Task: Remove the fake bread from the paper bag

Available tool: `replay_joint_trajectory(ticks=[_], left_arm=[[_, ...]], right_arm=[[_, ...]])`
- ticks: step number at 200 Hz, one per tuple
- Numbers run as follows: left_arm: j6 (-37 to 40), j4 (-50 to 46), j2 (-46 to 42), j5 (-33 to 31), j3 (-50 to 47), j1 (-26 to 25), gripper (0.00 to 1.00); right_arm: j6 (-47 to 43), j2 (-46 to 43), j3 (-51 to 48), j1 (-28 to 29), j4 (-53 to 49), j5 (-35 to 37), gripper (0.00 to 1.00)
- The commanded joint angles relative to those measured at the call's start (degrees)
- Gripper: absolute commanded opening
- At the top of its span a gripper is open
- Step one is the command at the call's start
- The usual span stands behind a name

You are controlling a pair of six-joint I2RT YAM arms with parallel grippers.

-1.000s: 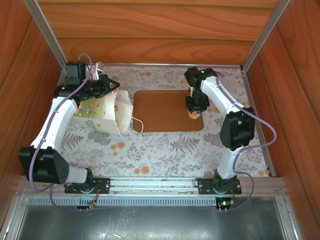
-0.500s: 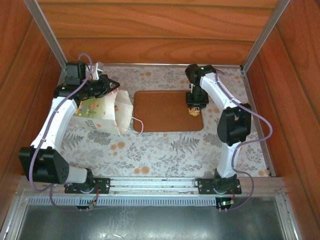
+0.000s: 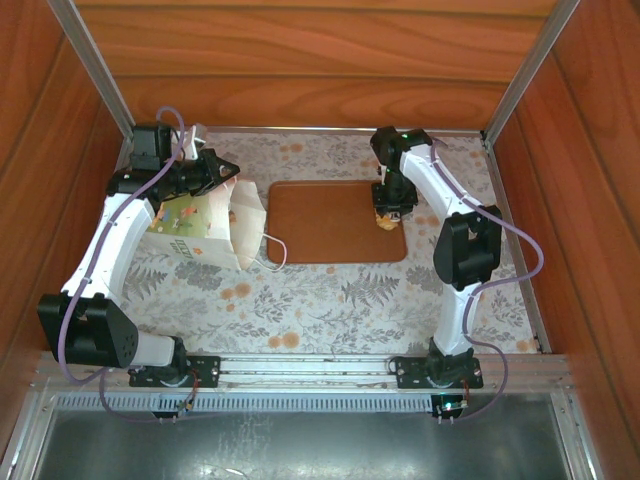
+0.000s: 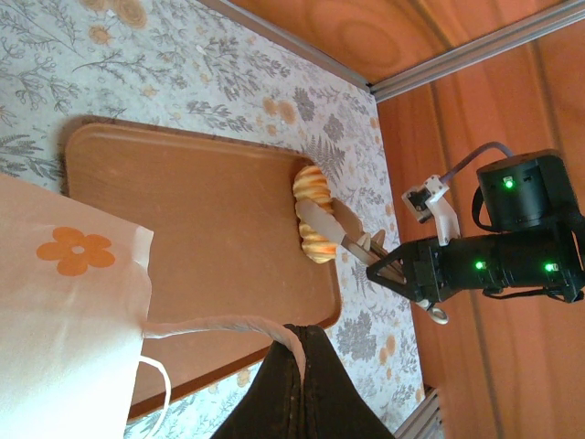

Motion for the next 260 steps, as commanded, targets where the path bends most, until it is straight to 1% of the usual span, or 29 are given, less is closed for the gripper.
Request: replay_joint_trajectory(ticks=[1, 32, 96, 158, 184, 230, 244, 260], left_arm=[[0.32, 1.57, -0.43, 1.03, -0.07, -0.28, 0.0], [0.36, 1.61, -0.5, 0.84, -0.3, -0.34, 0.0], [0.15, 1.6, -0.47, 0.97, -0.17, -0.27, 0.0], [-0.08, 1.71, -0.75, 0.77, -0.34, -0.29, 0.0], [-0.11, 1.71, -0.8, 0.67, -0.3, -0.33, 0.0], [-0.08, 1.71, -0.8, 0.79, -0.17, -0.27, 0.0], [-0.13, 1.69, -0.79, 0.76, -0.08, -0.31, 0.0], [-0.08, 1.71, -0.79, 0.8, -0.01, -0.27, 0.0]], right_arm=[[-2.06, 0.26, 1.18, -0.45, -0.85, 0.2, 0.42], [-2.84, 1.29, 0.95, -0.42, -2.59, 1.49, 0.43], [-1.77, 1.56, 1.08, -0.47, -2.17, 3.98, 0.44], [-2.13, 1.27, 0.59, -0.43, -2.05, 3.4, 0.44], [-2.09, 0.66, 0.39, -0.43, -1.79, 3.52, 0.47], [-2.67, -0.78, 0.32, -0.47, -1.46, 1.59, 0.5], [-3.39, -1.33, -0.25, -0.48, -0.37, 1.95, 0.49], [-4.19, -0.97, -0.37, -0.48, -0.37, 2.39, 0.46]])
